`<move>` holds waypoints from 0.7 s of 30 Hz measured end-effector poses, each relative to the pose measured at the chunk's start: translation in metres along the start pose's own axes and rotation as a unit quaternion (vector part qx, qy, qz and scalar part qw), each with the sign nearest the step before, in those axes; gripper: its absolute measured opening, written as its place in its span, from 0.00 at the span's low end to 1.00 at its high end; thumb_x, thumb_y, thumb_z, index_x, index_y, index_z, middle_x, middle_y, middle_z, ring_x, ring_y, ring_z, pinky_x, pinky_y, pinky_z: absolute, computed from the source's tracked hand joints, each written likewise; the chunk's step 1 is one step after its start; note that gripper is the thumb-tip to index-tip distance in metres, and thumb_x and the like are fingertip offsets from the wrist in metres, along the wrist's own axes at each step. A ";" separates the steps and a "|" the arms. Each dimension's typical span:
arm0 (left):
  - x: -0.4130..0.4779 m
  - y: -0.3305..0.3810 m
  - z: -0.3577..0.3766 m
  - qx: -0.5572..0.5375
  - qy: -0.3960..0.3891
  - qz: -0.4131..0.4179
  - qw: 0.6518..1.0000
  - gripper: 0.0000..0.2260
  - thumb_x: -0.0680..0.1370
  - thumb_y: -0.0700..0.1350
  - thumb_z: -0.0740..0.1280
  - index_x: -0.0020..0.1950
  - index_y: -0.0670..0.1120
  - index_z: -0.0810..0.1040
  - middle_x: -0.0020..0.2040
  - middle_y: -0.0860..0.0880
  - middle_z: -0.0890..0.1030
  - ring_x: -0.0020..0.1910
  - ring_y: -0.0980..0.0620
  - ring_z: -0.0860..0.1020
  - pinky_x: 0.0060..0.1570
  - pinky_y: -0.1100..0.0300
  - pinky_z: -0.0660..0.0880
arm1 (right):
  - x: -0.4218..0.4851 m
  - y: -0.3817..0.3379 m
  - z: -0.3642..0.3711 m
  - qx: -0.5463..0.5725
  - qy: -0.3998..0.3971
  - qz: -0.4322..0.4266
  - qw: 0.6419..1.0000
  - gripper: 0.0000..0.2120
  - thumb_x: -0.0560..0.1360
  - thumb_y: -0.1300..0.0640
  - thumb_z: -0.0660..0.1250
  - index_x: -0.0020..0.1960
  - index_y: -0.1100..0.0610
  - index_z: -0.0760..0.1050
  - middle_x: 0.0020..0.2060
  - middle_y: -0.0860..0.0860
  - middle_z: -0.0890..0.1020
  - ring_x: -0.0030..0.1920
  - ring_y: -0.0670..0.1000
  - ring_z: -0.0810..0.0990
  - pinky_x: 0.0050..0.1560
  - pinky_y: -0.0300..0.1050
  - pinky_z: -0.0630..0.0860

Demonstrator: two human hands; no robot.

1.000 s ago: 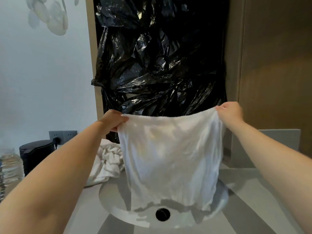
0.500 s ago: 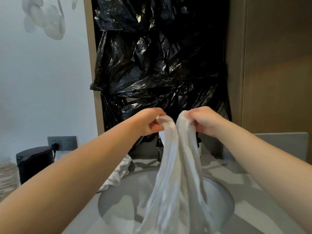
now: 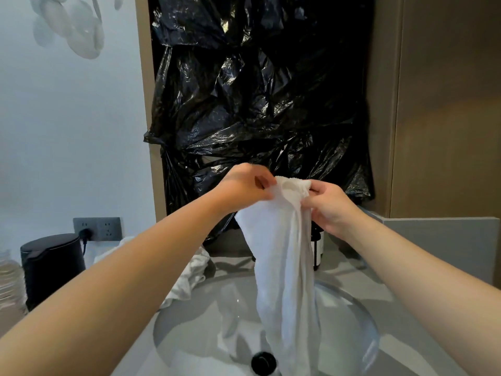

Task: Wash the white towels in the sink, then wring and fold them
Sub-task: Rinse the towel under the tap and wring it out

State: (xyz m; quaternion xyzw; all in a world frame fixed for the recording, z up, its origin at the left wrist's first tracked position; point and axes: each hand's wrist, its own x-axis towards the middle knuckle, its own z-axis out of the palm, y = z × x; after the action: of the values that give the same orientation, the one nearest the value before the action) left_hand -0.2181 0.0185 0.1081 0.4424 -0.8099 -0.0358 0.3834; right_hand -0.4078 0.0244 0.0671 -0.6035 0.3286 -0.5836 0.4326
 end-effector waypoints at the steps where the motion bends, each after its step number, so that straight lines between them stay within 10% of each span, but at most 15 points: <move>1: -0.001 -0.009 0.004 -0.030 -0.018 -0.020 0.999 0.14 0.72 0.45 0.76 0.55 0.52 0.79 0.50 0.56 0.79 0.52 0.53 0.78 0.52 0.64 0.75 | 0.000 -0.001 0.001 0.021 -0.009 0.012 1.000 0.20 0.71 0.81 0.57 0.50 0.63 0.78 0.42 0.57 0.83 0.41 0.54 0.83 0.39 0.44 0.81; 6: -0.013 -0.031 0.018 -0.231 -0.246 -0.133 0.932 0.17 0.79 0.51 0.68 0.65 0.47 0.73 0.57 0.51 0.82 0.55 0.55 0.81 0.53 0.61 0.78 | 0.000 0.001 0.002 0.073 -0.063 0.062 0.993 0.16 0.74 0.76 0.59 0.55 0.64 0.78 0.41 0.57 0.83 0.38 0.53 0.83 0.36 0.44 0.80; 10: -0.008 -0.026 0.019 -0.119 -0.116 -0.145 0.975 0.13 0.75 0.54 0.71 0.50 0.45 0.83 0.39 0.51 0.82 0.37 0.55 0.80 0.38 0.61 0.77 | 0.005 0.003 -0.017 0.080 -0.034 0.111 0.990 0.21 0.72 0.68 0.58 0.64 0.69 0.71 0.44 0.57 0.78 0.40 0.53 0.79 0.41 0.42 0.76; 15: 0.007 0.004 0.019 -0.019 -0.093 -0.122 0.988 0.13 0.75 0.57 0.71 0.44 0.46 0.81 0.37 0.51 0.79 0.37 0.54 0.77 0.34 0.62 0.72 | 0.008 -0.003 -0.031 -0.034 -0.129 0.132 0.982 0.30 0.74 0.36 0.61 0.64 0.57 0.74 0.53 0.55 0.81 0.55 0.56 0.80 0.55 0.52 0.74; 21: 0.016 0.014 0.014 0.114 -0.131 -0.071 0.982 0.15 0.72 0.55 0.74 0.42 0.43 0.81 0.32 0.52 0.74 0.30 0.54 0.72 0.28 0.63 0.67 | 0.008 -0.004 -0.021 -0.414 -0.070 0.015 0.907 0.05 0.73 0.66 0.67 0.42 0.57 0.78 0.38 0.56 0.80 0.40 0.54 0.81 0.41 0.46 0.81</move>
State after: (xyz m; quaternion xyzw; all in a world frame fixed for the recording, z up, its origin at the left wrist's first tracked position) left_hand -0.2415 0.0111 0.1135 0.5314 -0.8184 -0.0278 0.2171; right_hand -0.4278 0.0158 0.0732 -0.7627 0.5188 -0.3444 0.1748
